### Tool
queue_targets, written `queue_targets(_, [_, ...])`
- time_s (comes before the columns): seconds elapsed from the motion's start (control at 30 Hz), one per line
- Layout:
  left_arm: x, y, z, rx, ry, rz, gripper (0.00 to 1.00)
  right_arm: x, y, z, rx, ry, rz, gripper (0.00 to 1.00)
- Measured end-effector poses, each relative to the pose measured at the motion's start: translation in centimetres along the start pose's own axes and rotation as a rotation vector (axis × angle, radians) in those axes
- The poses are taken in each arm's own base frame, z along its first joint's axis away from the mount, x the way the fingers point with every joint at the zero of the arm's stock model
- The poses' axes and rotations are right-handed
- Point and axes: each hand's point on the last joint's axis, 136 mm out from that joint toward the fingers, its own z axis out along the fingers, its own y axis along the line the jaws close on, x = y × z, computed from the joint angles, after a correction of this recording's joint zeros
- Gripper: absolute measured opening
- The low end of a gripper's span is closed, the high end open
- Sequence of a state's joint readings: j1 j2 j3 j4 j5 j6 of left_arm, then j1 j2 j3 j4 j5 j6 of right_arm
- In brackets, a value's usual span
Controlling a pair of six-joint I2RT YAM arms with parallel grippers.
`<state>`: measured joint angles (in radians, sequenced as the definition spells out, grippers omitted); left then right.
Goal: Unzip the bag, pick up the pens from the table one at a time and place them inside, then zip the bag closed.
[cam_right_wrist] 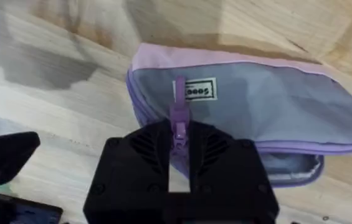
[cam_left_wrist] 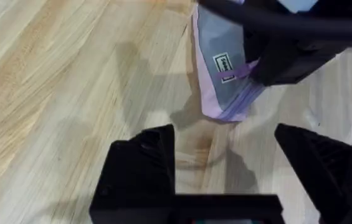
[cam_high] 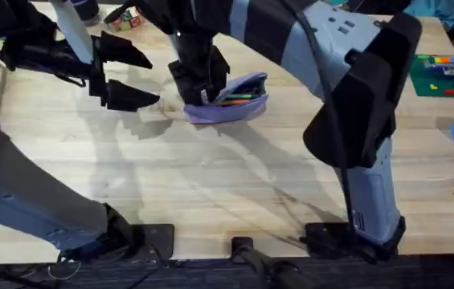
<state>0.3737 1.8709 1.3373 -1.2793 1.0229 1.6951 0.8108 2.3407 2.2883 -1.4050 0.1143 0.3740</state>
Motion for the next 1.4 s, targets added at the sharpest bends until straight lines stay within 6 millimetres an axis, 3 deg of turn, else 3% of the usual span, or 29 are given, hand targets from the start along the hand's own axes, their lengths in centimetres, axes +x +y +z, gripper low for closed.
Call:
queue_targets(0.17, [0.0,0.0,0.0,0.000,0.000,0.000,0.995,0.4,-0.1,0.0,0.004,0.018,-0.001,0.035])
queue_targets(0.4, [0.0,0.0,0.0,0.000,0.000,0.000,0.995,0.3,-0.2,-0.3,0.002,0.013,0.001,0.031])
queue_targets(0.77, [0.0,0.0,0.0,0.000,0.000,0.000,0.995,-2.7,-1.8,-4.4,-0.044,-0.116,0.059,0.032])
queue_targets(1.4, [-0.3,-0.4,0.6,0.022,0.006,0.020,0.996,-2.5,-2.0,-4.5,-0.041,-0.108,0.060,0.032])
